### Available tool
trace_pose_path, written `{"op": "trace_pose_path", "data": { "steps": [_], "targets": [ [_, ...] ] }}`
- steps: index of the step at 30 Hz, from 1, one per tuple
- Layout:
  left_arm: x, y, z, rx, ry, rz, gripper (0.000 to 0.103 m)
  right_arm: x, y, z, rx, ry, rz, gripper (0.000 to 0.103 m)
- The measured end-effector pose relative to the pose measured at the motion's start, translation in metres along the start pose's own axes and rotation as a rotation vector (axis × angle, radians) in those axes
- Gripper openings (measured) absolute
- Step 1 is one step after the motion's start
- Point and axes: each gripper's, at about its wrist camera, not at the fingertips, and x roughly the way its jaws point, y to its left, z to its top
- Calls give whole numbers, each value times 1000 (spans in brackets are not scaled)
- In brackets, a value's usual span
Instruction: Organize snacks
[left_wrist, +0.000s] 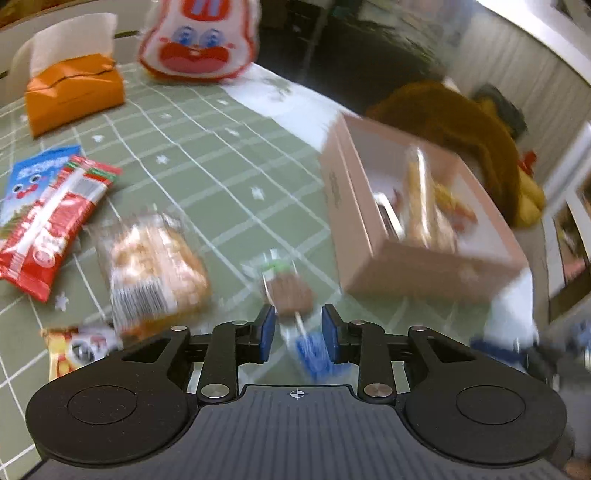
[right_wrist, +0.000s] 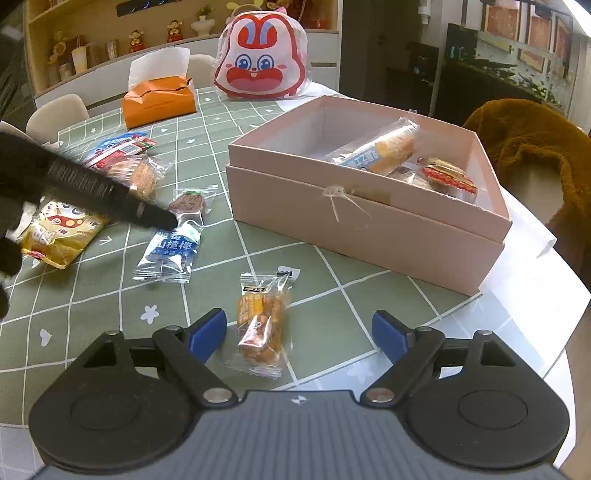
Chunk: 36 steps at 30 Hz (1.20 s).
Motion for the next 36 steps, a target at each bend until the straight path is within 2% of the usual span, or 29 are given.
{"op": "trace_pose_path", "data": {
  "steps": [2, 6, 13, 18, 22, 27, 30, 32, 33, 34, 36],
  "targets": [
    [11, -2, 10, -26, 10, 8, 32, 0, 0, -1, 5, -5, -5, 86],
    [21, -11, 17, 16, 19, 34, 32, -2, 0, -4, 12, -9, -8, 87],
    [27, -19, 14, 78, 15, -1, 31, -3, 0, -6, 13, -14, -9, 88],
    [17, -27, -1, 169, 23, -13, 23, -3, 0, -7, 22, -14, -17, 92],
    [2, -22, -25, 171, 48, -47, 22, -3, 0, -9, 27, -25, -21, 93],
    [-16, -11, -48, 117, 46, -67, 22, -4, 0, -10, 28, -31, -19, 94],
    [-25, -1, -52, 59, 33, -41, 24, -2, 0, -6, 19, 16, 3, 100],
    [-35, 8, -53, -8, 9, -35, 24, -2, 2, 1, -7, 65, 31, 95],
    [-40, 13, -52, -36, -7, -33, 24, -4, 3, 4, -15, 78, 36, 86],
    [-45, 17, -50, -61, -23, -22, 24, -8, 5, 6, -21, 63, 37, 83],
    [-53, 23, -44, -105, -35, -2, 25, -18, 13, 12, -28, -28, -3, 83]
  ]
}}
